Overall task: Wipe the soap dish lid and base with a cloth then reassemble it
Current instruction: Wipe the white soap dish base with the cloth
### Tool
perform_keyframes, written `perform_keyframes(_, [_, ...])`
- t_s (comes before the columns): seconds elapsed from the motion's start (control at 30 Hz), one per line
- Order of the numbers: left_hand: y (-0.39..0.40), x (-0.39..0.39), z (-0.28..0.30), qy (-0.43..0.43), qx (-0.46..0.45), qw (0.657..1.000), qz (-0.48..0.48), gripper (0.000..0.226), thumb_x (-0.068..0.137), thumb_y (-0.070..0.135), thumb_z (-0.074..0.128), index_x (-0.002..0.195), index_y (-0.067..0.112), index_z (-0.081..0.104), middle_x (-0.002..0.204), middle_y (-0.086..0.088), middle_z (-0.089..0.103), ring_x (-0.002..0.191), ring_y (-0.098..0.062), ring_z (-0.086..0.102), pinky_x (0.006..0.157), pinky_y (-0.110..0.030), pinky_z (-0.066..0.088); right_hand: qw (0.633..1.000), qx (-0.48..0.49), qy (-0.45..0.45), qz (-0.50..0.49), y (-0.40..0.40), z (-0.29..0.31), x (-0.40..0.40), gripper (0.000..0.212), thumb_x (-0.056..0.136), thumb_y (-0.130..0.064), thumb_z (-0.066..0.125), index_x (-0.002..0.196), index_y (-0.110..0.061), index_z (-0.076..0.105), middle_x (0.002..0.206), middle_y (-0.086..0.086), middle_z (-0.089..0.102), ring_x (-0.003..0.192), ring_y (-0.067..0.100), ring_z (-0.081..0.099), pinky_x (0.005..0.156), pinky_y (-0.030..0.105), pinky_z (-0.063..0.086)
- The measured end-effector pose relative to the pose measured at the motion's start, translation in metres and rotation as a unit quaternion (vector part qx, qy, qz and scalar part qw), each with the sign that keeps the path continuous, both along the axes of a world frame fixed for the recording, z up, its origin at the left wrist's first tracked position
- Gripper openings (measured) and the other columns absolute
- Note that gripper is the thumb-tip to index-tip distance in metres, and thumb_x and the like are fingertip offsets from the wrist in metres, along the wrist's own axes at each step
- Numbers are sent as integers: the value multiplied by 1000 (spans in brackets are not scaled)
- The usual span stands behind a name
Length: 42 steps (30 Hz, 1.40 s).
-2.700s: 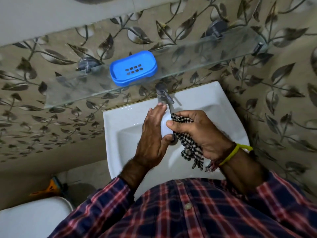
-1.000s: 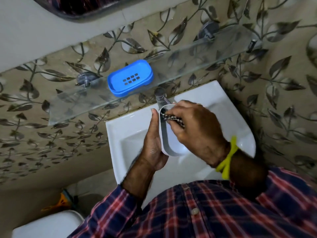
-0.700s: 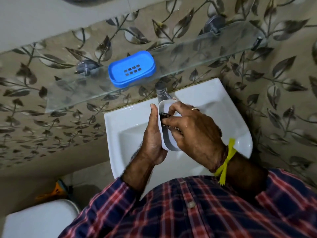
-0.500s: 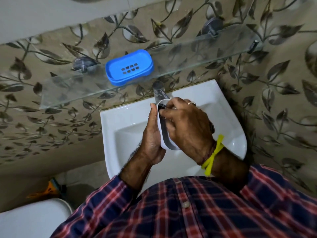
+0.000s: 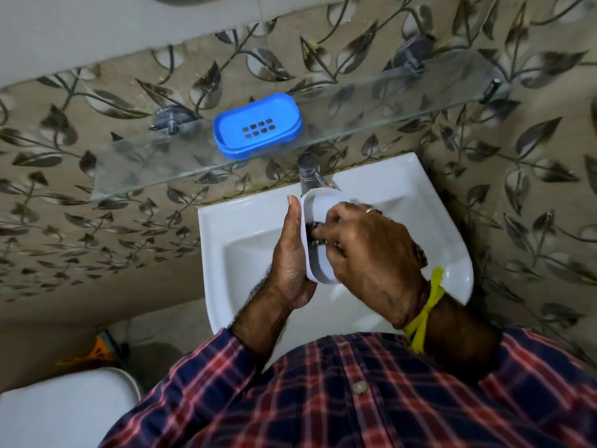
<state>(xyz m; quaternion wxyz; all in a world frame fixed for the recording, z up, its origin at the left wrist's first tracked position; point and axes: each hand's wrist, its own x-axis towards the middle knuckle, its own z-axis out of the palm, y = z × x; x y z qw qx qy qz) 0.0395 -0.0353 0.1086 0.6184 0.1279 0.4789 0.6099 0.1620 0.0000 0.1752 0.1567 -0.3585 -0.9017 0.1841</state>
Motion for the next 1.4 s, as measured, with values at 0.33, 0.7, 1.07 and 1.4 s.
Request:
perform_keyframes(0.33, [-1, -7, 9, 43, -37, 998, 26, 73, 90, 78, 40, 121, 20, 74, 114, -13, 76, 103, -28, 74, 77, -37, 61, 996, 11, -37, 81, 1, 8, 0, 28, 91, -16, 56, 105, -32, 74, 103, -5, 62, 94, 28, 59, 71, 43, 55])
perform_keyframes(0.7, [1, -15, 6, 16, -11, 998, 58, 62, 93, 75, 36, 85, 36, 83, 86, -1, 79, 75, -17, 76, 61, -32, 60, 990, 41, -82, 112, -10, -1, 0, 33, 82, -7, 65, 97, -34, 76, 93, -6, 62, 86, 29, 60, 60, 39, 55])
perform_keyframes(1.07, [5, -10, 12, 22, -6, 998, 62, 67, 91, 77, 33, 87, 34, 83, 95, -3, 80, 84, -19, 77, 67, -34, 62, 995, 4, -100, 22, -7, 11, -5, 29, 88, -15, 57, 108, -30, 73, 109, -4, 60, 101, 30, 58, 76, 41, 53])
perform_keyframes(1.4, [6, -6, 14, 16, 13, 998, 57, 73, 98, 72, 27, 103, 24, 82, 109, -9, 78, 100, -23, 75, 74, -33, 61, 996, 20, -57, -61, -2, 16, -16, 27, 90, -20, 53, 111, -23, 71, 118, 2, 59, 106, 30, 58, 79, 42, 54])
